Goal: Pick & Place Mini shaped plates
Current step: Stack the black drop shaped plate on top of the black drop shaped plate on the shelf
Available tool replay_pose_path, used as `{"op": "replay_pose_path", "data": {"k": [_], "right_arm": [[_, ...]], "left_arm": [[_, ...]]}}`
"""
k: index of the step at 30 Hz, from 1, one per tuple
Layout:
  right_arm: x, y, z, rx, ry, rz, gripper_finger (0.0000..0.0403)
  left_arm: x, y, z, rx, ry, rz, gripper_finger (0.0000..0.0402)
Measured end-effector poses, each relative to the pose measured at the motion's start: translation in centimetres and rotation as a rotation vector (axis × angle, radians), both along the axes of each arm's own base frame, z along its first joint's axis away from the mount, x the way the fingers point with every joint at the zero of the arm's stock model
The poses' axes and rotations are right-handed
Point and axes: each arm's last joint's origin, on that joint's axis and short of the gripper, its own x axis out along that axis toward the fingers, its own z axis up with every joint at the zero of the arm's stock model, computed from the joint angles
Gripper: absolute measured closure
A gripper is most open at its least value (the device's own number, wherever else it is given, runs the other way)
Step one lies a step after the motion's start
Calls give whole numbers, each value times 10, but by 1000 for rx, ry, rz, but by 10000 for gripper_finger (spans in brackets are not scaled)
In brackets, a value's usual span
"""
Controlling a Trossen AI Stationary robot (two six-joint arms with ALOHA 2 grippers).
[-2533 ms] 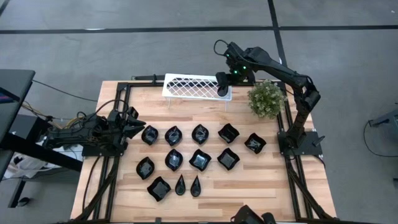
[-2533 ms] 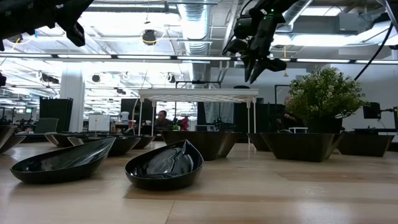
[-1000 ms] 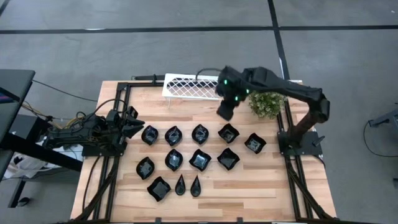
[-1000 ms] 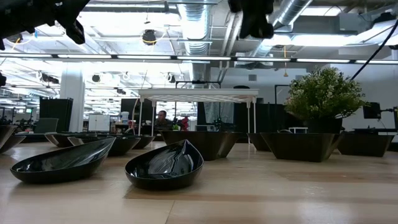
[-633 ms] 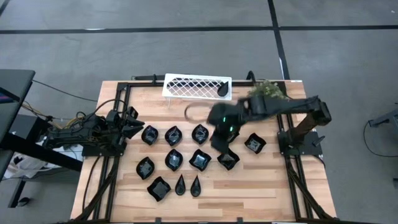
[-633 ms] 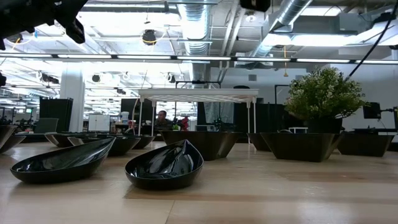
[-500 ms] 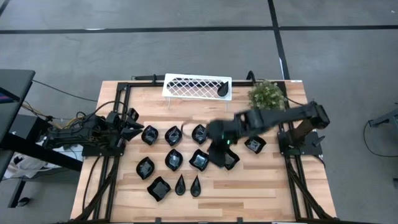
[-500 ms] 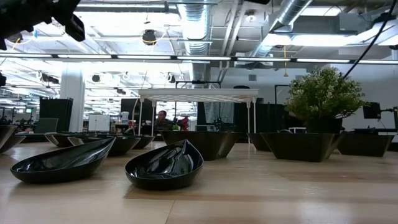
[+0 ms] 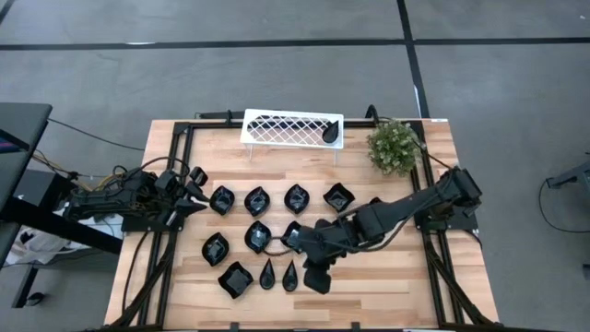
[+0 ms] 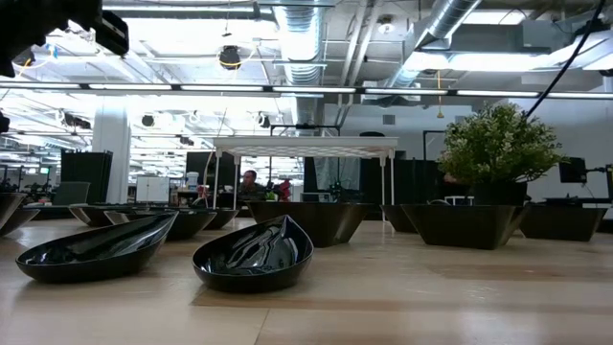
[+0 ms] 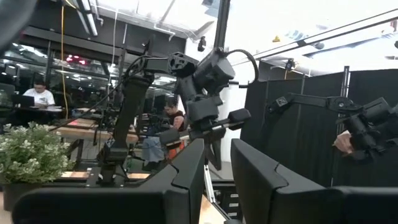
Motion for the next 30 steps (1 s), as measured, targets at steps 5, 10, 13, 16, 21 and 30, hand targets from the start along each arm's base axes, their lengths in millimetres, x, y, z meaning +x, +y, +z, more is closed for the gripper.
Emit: {"op": "replay_pose_path", "data": {"k": [5,10,13,16,21,30], "right_arm": [[-5,11,-2,29,24,-30,402],[-11,24,-15,54,67,-56,402],[-10,30,-31,79,66,-68,403],[-8,33,-42,102,40,-68,403],[-3,27,-58,109,15,-82,403],[6,7,-80,232,73,-216,391]], "left_arm": [[0,0,0,0,1,0,320],[0,0,0,0,0,0,320],[0,0,0,0,0,0,320],[0,0,0,0,0,0,320],[0,0,0,0,1,0,320],[0,0,0,0,0,0,320]]}}
